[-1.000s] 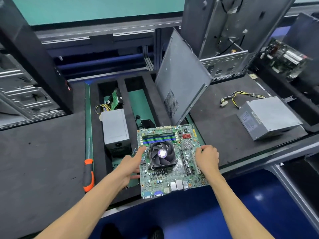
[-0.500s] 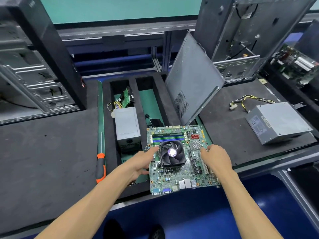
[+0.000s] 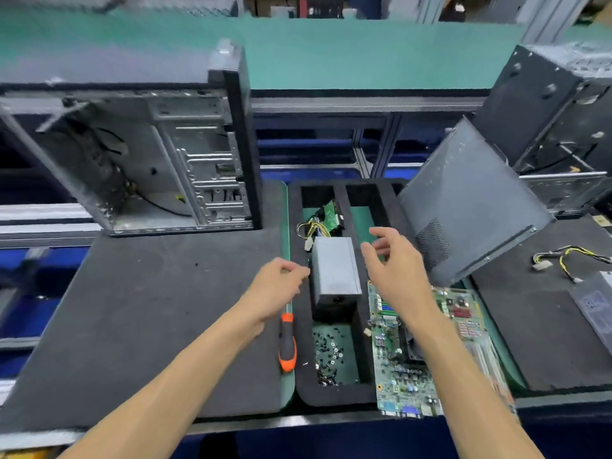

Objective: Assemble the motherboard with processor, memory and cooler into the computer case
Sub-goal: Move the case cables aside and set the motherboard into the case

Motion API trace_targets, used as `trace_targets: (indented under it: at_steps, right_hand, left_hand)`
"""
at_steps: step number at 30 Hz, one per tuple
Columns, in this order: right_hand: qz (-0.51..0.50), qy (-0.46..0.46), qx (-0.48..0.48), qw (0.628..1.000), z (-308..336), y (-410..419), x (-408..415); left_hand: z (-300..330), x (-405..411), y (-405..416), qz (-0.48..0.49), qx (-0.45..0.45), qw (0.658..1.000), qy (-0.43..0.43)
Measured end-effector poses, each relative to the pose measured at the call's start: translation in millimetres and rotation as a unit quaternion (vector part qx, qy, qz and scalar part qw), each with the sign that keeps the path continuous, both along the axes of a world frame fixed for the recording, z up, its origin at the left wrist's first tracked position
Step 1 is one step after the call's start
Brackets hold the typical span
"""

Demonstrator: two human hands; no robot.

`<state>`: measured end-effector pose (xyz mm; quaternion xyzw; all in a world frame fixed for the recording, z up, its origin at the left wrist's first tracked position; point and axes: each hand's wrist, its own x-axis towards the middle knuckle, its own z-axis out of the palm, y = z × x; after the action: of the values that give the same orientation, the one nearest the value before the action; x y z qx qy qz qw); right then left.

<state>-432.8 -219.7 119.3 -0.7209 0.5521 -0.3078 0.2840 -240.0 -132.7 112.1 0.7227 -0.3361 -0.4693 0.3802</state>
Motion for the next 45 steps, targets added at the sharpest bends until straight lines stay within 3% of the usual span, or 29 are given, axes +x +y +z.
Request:
trace_targets:
  at_steps: [6,10,16,18,20,25,32,37,45]
  right_hand:
    - [0.029,-0.093,0.027,0.995,-4.3,9.4,158.3]
    - [-0.009,-0.128,0.069,0.989,-17.4,-1.0,234.3]
    - [-0.093,-0.15,0.063,0.982,-34.6,-29.6,300.7]
    - [-0.116,-0.146,0.031,0.982,-37.9,-37.9,309.1]
    - [-0.127,-0.135,0.014,0.982,-40.1,-46.6,313.2]
    - [-0.103,-0.156,0.026,0.982,-43.2,-71.8,317.5]
    - [-0.103,-0.137,0.071,0.983,-51.2,-84.0,319.4]
    - [-0.116,-0.116,0.039,0.986,-45.6,-85.4,315.8]
    - [-0.058,-0.121,-0.044,0.99,-8.8,-69.6,288.4]
  left_hand:
    - [10.2,150.2,26.7,0.135,-0.074,0.988,-0.022]
    - [7.8,243.1,31.3,0.206,-0.098,0.972,-0.048]
    - [-1.9,364.9,27.5,0.318,-0.113,0.937,-0.087]
    - [-6.6,389.9,23.5,0.347,-0.124,0.919,-0.141]
    - [-9.8,406.9,17.1,0.347,-0.144,0.908,-0.188]
    - [-12.5,422.7,-13.9,0.271,-0.178,0.928,-0.182]
    - [-20.3,429.3,-26.1,0.289,-0.172,0.908,-0.249]
    - [-12.9,434.8,-21.1,0.254,-0.18,0.911,-0.268]
    - [30.9,431.2,2.7,0.203,-0.2,0.882,-0.374]
